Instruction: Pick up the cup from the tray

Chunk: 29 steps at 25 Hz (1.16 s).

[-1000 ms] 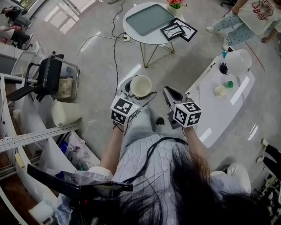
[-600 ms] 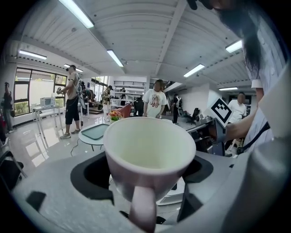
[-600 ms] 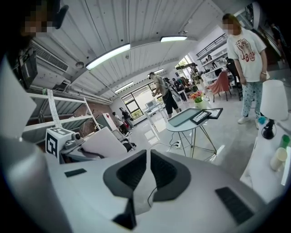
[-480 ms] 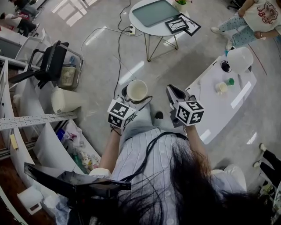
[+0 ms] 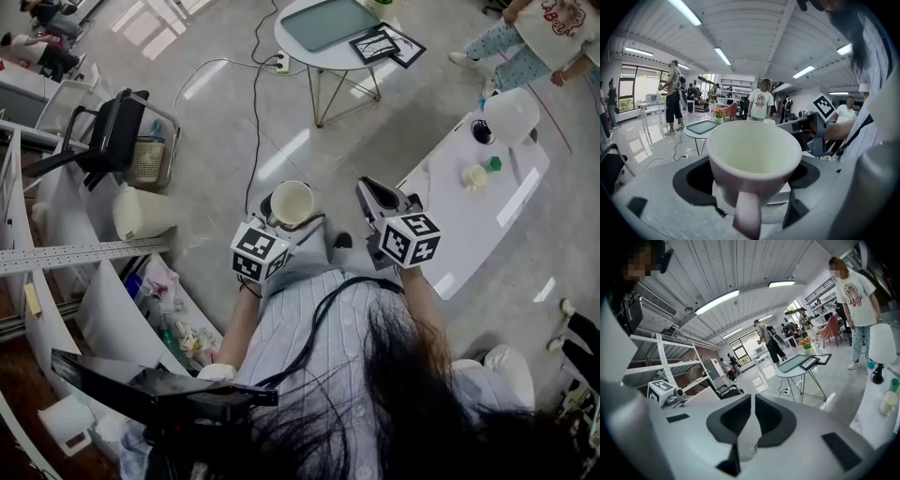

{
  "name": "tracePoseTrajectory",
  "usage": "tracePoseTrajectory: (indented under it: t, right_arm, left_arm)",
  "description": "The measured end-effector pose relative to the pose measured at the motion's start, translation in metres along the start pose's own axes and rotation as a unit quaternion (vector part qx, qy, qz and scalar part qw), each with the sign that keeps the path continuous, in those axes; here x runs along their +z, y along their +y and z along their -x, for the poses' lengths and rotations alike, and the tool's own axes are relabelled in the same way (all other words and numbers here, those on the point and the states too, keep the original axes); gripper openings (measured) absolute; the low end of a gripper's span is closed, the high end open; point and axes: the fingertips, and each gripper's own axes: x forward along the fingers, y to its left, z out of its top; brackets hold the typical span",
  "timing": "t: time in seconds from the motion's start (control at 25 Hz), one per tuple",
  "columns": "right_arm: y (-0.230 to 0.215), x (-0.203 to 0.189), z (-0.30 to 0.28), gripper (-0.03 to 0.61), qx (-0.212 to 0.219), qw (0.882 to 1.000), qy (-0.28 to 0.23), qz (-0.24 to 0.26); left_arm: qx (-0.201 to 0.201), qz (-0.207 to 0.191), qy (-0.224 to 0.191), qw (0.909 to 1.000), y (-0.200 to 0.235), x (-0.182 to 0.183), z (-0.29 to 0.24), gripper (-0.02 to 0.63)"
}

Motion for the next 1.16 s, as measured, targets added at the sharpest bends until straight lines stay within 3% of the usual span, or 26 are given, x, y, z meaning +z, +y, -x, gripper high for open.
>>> tracePoseTrajectory:
  t: [1.16]
  right_arm:
    - [0.018, -0.007, -0.024, 0.043, 0.028, 0.999, 0.027, 0.015]
  left_arm:
    - [0.017, 0.02, -0.006, 0.9996, 0.017, -0.005, 0.01, 0.442]
